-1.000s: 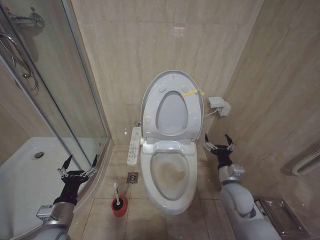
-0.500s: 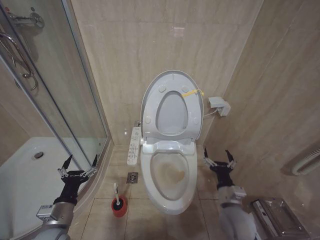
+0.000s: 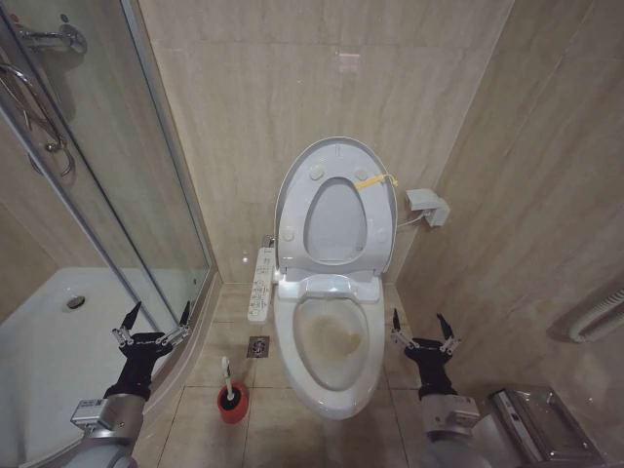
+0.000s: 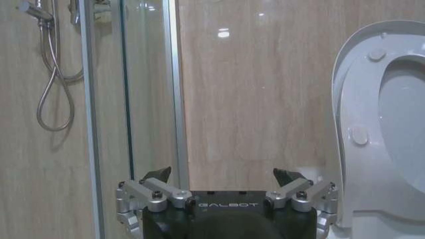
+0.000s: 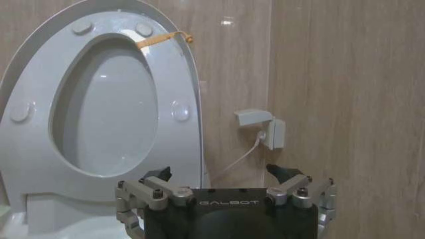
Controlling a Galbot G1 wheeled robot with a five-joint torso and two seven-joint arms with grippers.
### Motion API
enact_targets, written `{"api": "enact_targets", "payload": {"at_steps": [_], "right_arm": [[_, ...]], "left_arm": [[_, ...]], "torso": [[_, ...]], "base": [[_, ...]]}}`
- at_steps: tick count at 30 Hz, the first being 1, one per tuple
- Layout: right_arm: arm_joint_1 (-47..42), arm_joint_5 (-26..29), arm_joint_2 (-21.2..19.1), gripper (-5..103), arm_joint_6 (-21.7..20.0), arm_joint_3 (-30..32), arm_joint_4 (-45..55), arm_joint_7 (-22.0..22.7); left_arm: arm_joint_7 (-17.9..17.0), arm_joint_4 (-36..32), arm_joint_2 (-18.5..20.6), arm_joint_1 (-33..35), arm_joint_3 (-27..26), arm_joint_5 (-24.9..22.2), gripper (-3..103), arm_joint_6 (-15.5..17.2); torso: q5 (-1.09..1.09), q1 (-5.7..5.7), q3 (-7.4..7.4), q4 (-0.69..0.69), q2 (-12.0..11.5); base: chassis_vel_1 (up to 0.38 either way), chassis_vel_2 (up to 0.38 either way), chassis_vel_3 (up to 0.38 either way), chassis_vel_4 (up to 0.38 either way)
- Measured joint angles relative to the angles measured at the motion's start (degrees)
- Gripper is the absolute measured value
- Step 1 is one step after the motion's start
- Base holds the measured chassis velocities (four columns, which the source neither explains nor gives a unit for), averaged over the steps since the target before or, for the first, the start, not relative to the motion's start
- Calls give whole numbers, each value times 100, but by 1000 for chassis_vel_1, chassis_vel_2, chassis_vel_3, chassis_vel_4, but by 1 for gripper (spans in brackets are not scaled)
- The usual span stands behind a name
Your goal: Open the toilet lid, clean the toilet bowl with a toilet brush, close the toilet lid, and flush.
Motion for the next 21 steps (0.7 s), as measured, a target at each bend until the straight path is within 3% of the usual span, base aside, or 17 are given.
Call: {"api": "enact_targets", "payload": {"at_steps": [21], "right_arm": [[282,122,-52,100,7,153,-36,-33]], "left_arm": [[0,0,0,0,0,0,100,0]], "torso": [[1,0,0,0,-1]], "base": [[0,0,0,0]]}}
